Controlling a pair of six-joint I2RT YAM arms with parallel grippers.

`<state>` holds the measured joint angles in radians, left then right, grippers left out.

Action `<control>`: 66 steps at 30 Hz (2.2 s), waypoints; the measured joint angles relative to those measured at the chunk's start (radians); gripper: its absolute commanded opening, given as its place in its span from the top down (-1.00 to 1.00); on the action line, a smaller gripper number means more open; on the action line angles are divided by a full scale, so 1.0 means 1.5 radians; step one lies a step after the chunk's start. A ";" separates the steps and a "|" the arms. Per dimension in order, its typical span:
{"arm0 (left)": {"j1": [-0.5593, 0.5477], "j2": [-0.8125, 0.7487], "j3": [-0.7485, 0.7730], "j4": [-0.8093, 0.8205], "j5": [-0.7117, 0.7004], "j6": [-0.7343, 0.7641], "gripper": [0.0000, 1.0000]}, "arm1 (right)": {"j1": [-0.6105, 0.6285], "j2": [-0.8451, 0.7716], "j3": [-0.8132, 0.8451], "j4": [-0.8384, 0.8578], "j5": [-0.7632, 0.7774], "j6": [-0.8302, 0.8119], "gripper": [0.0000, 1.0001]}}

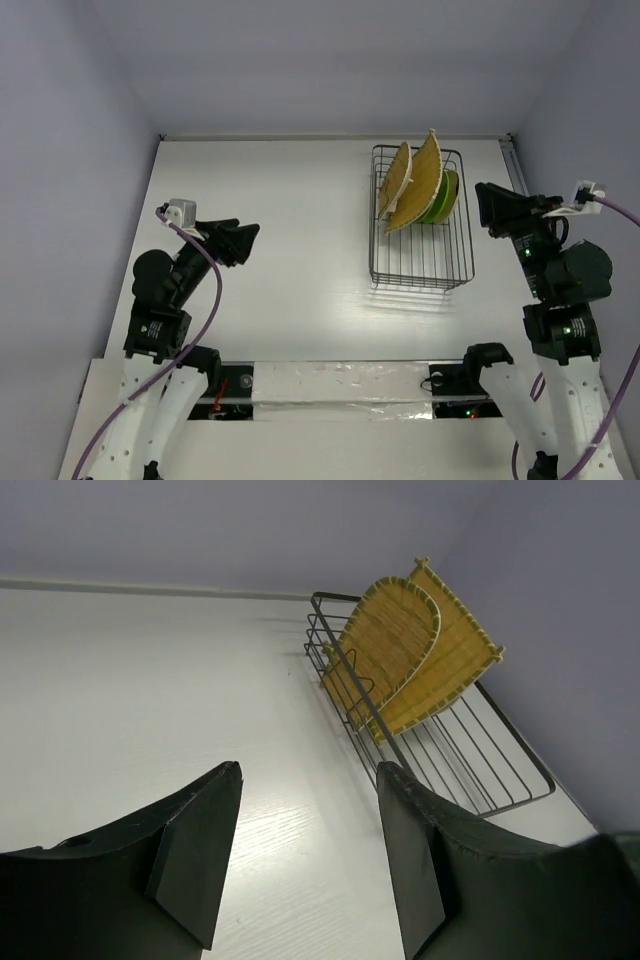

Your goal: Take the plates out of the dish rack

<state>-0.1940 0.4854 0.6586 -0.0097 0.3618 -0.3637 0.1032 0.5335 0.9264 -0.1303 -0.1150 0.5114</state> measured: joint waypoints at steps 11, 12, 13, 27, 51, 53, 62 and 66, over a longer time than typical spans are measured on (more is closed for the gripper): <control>0.000 -0.013 0.000 -0.007 -0.004 0.008 1.00 | 0.000 0.106 0.068 0.005 -0.082 0.006 1.00; 0.000 -0.013 0.000 -0.007 -0.007 0.009 1.00 | 0.001 0.123 0.075 0.003 -0.086 0.006 1.00; 0.000 -0.013 0.000 -0.008 -0.012 0.010 1.00 | 0.006 0.145 0.087 0.001 -0.086 0.006 1.00; 0.000 -0.020 0.000 -0.046 -0.083 0.010 0.42 | 0.181 0.539 0.372 -0.154 0.198 -0.129 -0.20; 0.000 -0.026 0.000 -0.047 -0.085 0.010 0.16 | 0.181 0.874 0.547 -0.281 0.408 -0.198 0.34; 0.000 -0.027 0.000 -0.047 -0.085 0.010 0.16 | 0.182 0.882 0.554 -0.285 0.414 -0.199 0.52; 0.000 -0.027 0.000 -0.047 -0.084 0.010 0.15 | 0.200 0.889 0.568 -0.300 0.452 -0.222 1.00; 0.000 -0.028 0.000 -0.047 -0.084 0.010 0.14 | 0.218 0.896 0.596 -0.318 0.478 -0.246 1.00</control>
<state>-0.1940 0.4431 0.6590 -0.0803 0.2356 -0.3485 0.4301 1.8782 1.8210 -0.6079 0.6014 0.1429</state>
